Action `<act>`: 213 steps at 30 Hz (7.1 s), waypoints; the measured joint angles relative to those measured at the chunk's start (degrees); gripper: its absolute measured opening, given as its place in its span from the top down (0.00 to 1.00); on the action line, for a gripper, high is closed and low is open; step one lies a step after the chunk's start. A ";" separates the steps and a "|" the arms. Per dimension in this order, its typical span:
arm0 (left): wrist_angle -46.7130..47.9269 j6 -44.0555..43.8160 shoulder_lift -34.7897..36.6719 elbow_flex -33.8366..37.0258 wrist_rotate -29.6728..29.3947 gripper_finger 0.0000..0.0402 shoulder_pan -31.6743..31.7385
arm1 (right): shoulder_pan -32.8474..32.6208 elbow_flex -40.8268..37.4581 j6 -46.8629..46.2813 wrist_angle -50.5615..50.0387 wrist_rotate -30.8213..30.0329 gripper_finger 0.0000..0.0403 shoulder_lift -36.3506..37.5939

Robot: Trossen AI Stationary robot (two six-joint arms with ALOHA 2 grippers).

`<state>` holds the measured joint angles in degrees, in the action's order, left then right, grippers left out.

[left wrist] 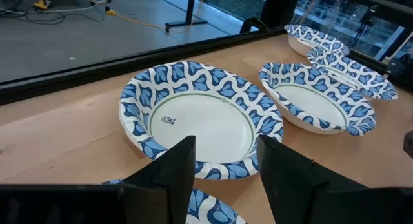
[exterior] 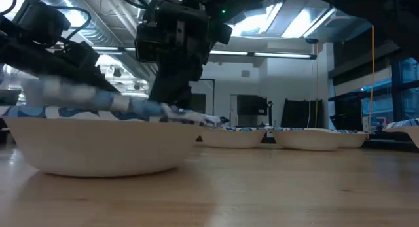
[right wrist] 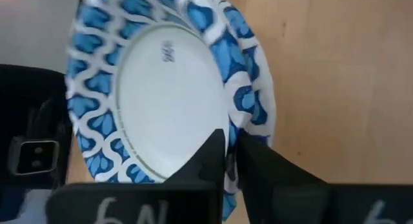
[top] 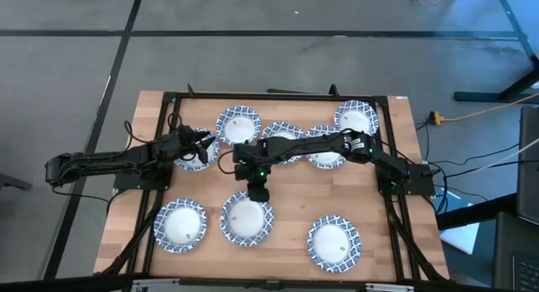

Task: Nest bowls inside each other
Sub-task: Stack the blue patterned bowl on the blue patterned bowl

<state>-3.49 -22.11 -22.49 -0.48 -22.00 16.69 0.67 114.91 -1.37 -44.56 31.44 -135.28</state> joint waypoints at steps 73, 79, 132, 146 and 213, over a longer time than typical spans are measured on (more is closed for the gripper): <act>0.27 1.69 0.01 0.01 3.91 0.60 0.00 | 10.07 -57.06 -2.27 9.28 -16.86 0.52 65.63; 0.27 1.70 -0.01 0.01 3.89 0.60 0.00 | 3.28 -75.77 -17.69 21.44 -10.49 0.52 75.64; 0.28 1.20 0.01 0.01 3.89 0.60 0.00 | -29.09 -79.97 -33.04 19.90 -23.45 0.52 61.32; 0.28 1.16 -0.01 0.01 3.87 0.60 0.00 | -29.09 -79.97 -37.41 20.71 -21.31 0.71 58.42; 0.52 0.17 0.00 0.01 6.62 0.60 0.00 | -1.90 -31.30 -26.61 24.28 -7.77 0.94 20.39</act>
<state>-2.96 -21.93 -22.50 -0.47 -15.38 16.69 -1.23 83.61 -27.98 -20.29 23.67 -114.89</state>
